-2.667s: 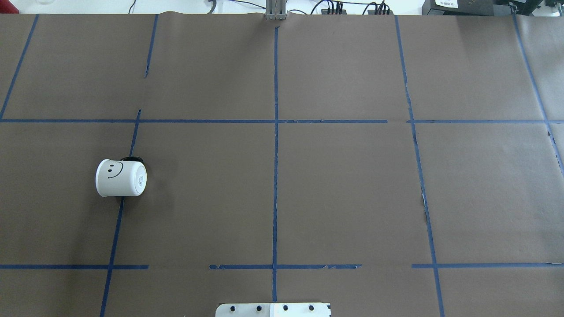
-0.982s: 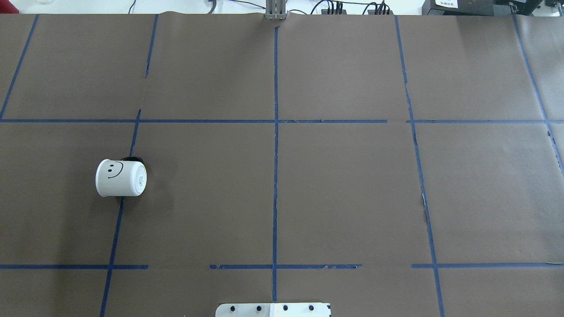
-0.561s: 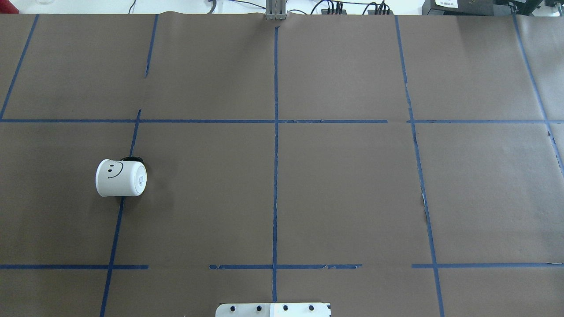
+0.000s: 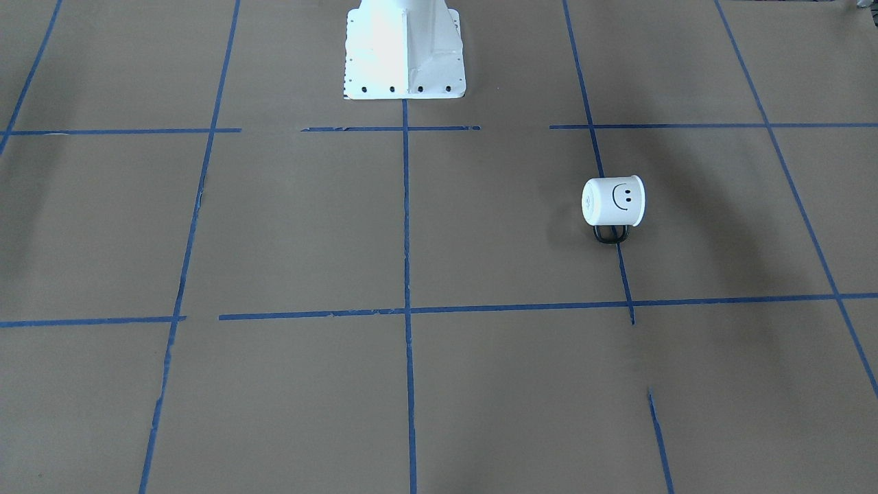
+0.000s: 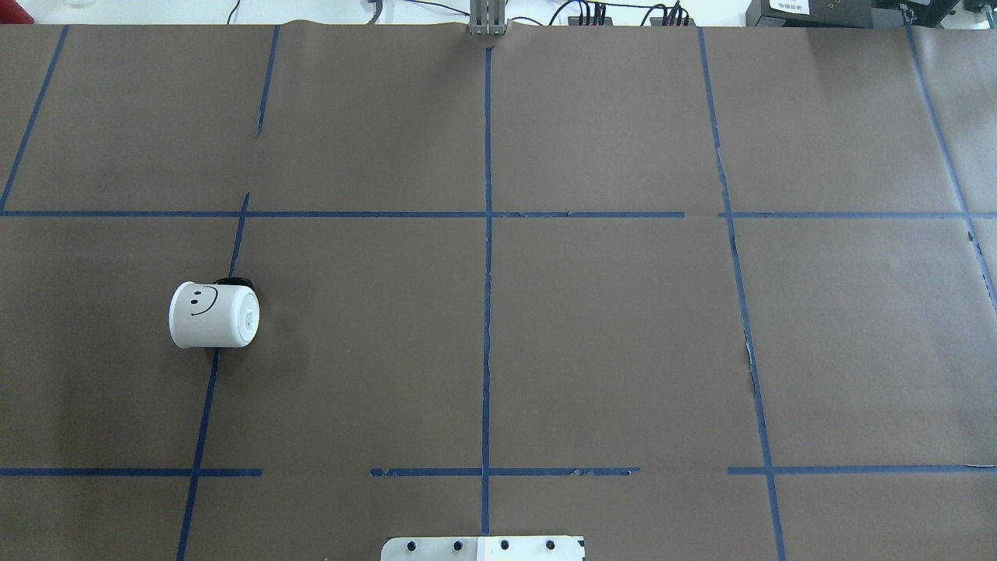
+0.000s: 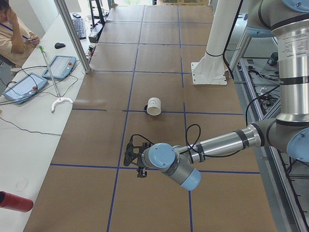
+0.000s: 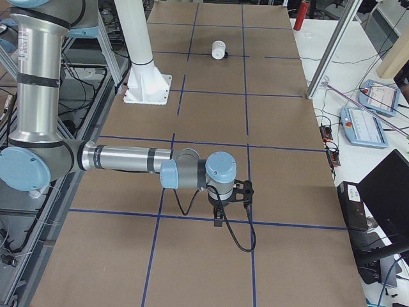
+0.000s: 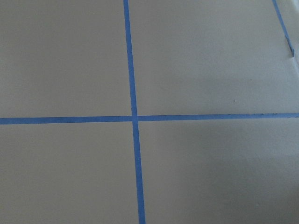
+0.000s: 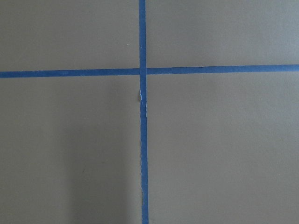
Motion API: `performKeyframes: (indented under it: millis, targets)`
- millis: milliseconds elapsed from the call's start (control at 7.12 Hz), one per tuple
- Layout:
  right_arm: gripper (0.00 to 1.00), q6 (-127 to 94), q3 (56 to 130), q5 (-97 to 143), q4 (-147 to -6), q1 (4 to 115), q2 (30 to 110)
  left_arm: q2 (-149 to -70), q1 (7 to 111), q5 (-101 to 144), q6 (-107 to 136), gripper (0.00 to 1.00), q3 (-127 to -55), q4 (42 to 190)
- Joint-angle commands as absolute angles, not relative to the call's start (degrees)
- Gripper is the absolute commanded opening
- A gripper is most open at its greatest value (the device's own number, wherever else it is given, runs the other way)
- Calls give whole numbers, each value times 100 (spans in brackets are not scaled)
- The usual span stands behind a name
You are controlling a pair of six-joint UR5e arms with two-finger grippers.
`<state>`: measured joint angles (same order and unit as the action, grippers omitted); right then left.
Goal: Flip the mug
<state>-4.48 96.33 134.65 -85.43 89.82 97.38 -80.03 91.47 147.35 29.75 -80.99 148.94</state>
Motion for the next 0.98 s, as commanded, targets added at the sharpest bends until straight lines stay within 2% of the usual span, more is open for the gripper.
performKeyframes:
  millis: [0,421,842]
  targets:
    - [100,-448,9633,13465,-8543,8982,9738,-8007,8757,14574,3976,100,-8060,15815]
    - [100,-448,9633,13465,-8543,8982,9738,-8016,7659,13810,6076,100,-8016,17266]
    - [100,-448,9633,13465,-8543,8982,9738,-8094,7182,13799,7352,100,-8016,18287]
